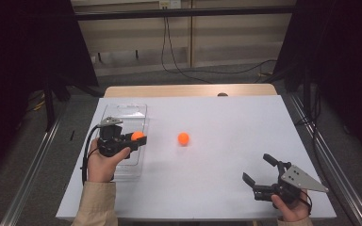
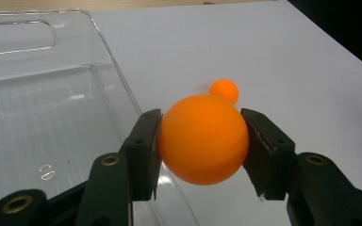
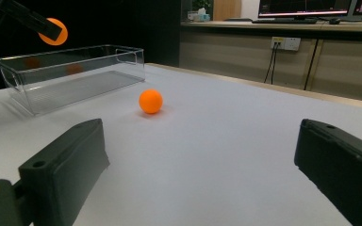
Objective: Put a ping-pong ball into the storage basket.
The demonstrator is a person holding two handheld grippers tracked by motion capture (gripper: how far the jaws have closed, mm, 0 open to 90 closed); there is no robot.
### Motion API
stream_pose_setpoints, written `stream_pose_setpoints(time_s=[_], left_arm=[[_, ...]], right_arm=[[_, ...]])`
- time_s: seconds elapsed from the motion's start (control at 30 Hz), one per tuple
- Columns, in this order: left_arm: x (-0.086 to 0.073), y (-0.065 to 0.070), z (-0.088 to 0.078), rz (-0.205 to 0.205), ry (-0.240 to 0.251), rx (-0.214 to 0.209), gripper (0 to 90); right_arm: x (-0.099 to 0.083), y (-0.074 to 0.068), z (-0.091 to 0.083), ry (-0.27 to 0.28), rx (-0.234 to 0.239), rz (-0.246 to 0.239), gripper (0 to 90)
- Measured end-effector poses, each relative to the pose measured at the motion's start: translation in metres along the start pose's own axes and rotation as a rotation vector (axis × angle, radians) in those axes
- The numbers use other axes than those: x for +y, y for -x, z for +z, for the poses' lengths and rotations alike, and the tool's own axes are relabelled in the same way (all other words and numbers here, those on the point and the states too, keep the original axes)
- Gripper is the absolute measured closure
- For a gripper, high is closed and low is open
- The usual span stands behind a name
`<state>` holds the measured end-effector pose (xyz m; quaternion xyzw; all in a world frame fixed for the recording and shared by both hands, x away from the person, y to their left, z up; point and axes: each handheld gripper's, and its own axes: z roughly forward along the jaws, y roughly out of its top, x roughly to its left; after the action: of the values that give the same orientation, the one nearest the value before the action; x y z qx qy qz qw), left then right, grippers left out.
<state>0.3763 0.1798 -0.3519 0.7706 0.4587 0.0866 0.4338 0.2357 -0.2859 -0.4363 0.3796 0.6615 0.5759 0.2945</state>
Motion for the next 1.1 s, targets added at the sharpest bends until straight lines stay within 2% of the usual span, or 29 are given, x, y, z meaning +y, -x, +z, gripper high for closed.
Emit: stream_pose_setpoints(time_s=[1.1], left_arm=[[-0.003, -0.014, -0.005, -0.005, 0.016, 0.047, 51.0]], right_arm=[[0.000, 0.000, 0.000, 0.003, 0.001, 0.002, 2.3]])
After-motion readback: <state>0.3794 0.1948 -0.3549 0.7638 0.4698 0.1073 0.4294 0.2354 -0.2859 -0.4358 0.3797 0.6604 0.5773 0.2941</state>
